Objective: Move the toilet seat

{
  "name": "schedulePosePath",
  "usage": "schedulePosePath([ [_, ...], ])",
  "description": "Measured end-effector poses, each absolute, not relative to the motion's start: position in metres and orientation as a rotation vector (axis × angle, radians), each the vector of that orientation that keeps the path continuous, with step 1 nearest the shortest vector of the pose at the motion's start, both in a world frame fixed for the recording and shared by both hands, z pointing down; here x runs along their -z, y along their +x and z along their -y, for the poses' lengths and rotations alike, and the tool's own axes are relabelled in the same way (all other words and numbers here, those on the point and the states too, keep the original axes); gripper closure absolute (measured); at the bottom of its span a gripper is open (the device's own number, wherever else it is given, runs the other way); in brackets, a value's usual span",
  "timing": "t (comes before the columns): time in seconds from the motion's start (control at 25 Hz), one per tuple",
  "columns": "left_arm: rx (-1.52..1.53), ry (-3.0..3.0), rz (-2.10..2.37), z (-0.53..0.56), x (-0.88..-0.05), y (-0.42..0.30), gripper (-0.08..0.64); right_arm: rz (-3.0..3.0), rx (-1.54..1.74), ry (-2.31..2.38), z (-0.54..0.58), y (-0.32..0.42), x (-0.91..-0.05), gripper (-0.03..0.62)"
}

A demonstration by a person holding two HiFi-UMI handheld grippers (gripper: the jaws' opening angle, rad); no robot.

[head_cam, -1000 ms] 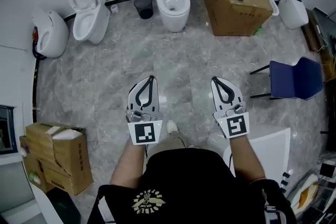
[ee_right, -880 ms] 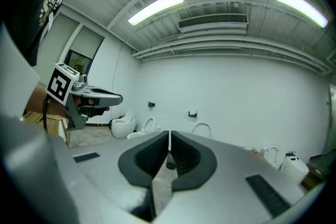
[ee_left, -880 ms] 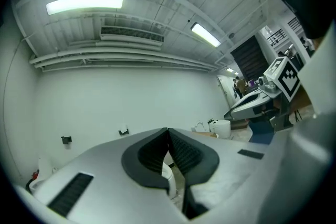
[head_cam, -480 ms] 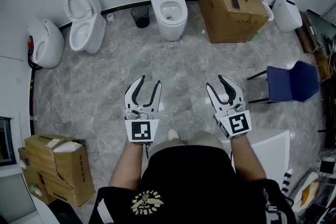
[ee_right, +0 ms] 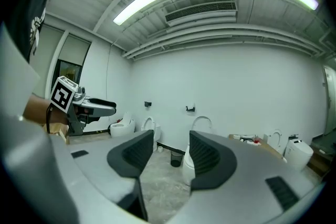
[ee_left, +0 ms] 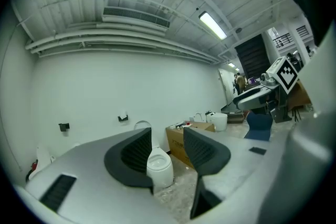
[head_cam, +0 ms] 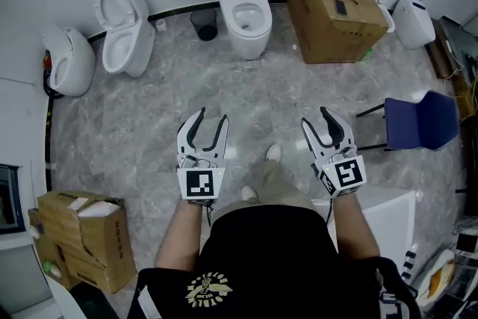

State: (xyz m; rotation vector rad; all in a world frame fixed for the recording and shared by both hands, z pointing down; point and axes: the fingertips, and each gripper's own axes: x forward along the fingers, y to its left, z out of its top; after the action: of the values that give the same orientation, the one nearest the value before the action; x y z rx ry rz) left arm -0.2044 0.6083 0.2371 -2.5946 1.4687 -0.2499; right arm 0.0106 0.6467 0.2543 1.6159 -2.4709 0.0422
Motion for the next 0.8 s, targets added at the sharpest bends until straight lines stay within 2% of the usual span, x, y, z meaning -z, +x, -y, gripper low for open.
schedulePosePath([
  [0.8, 0.205, -2.564, -1.495, -0.501, -0.236, -0.163, 0.370, 2.474, -0.095, 1.561, -0.540, 0.054, -0.271, 0.383],
])
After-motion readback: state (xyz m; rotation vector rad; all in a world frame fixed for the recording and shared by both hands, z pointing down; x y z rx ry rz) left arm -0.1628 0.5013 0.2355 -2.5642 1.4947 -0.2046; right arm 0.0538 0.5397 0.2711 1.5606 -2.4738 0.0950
